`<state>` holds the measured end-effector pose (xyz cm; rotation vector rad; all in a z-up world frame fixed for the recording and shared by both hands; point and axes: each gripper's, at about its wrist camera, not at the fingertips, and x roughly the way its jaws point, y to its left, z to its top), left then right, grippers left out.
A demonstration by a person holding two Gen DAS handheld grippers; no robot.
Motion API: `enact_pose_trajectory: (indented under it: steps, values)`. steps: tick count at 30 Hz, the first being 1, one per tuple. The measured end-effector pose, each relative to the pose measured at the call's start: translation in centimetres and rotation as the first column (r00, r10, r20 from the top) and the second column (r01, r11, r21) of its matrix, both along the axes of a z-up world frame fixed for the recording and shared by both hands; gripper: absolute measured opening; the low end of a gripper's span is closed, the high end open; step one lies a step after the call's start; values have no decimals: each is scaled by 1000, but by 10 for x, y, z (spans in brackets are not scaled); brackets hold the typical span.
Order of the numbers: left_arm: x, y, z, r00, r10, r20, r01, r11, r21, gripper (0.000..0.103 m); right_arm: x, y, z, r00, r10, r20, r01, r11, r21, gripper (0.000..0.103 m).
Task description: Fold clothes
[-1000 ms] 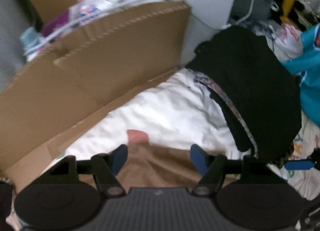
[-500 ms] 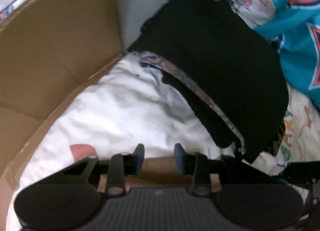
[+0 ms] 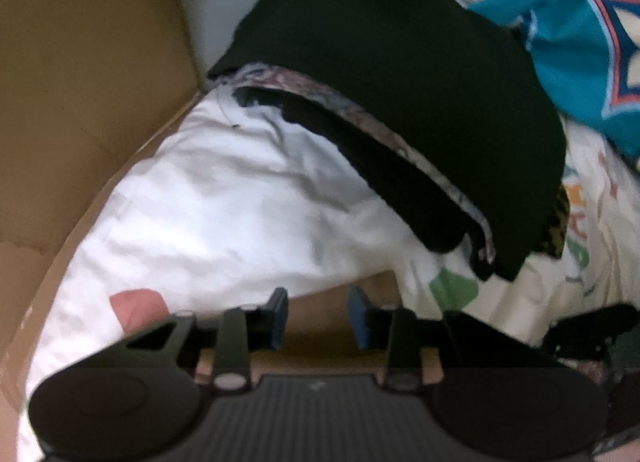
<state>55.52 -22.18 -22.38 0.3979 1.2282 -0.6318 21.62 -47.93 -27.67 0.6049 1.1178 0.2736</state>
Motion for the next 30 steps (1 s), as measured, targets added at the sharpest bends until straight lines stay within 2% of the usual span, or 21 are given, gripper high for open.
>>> enact_pose_trajectory:
  steps: [1, 2, 3, 8, 10, 11, 12, 15, 18, 24, 27, 29, 30]
  values:
    - [0, -1, -2, 1000, -12, -6, 12, 1000, 3, 40, 0, -2, -2, 1000, -14, -4, 14, 1000, 16, 58]
    - [0, -2, -4, 1000, -16, -22, 16, 1000, 2, 49, 0, -4, -3, 1000, -27, -8, 28, 999, 31, 58]
    - [-1, -3, -7, 999, -20, -39, 21, 1000, 4, 52, 1, -5, -4, 999, -42, -15, 43, 998, 47, 58]
    - [-5, -12, -18, 995, -94, -35, 96, 993, 75, 53, 6, -11, -10, 993, -105, -59, 112, 985, 131, 57]
    - [-6, -18, -18, 993, -120, -18, 121, 989, 81, 55, 8, -12, -16, 988, -127, -89, 141, 973, 182, 42]
    - [-6, -22, -18, 991, -134, -9, 135, 987, 85, 59, 8, -13, -19, 986, -133, -104, 153, 966, 208, 22]
    - [-6, -25, -17, 989, -149, 1, 149, 985, 88, 60, 8, -14, -22, 984, -138, -114, 161, 960, 230, 8]
    - [-4, -34, -20, 984, -178, -12, 179, 979, 96, 62, 6, -16, -27, 981, -143, -128, 173, 947, 271, 5]
    - [-5, -46, -32, 974, -223, -27, 225, 964, 140, 62, 2, -16, -28, 984, -123, -127, 154, 948, 279, 4]
    - [-16, -58, -48, 945, -324, -43, 326, 928, 182, 50, -1, -11, -25, 988, -83, -126, 114, 957, 267, 4]
    - [-17, -57, -44, 939, -342, -38, 343, 924, 166, 31, -2, -13, -27, 987, -88, -131, 121, 956, 268, 4]
    - [-15, -55, -39, 936, -350, -35, 351, 924, 154, 10, -2, -14, -28, 986, -94, -134, 128, 954, 270, 4]
    - [-13, -54, -36, 939, -343, -38, 345, 928, 142, 6, -1, -14, -27, 987, -93, -129, 126, 955, 269, 4]
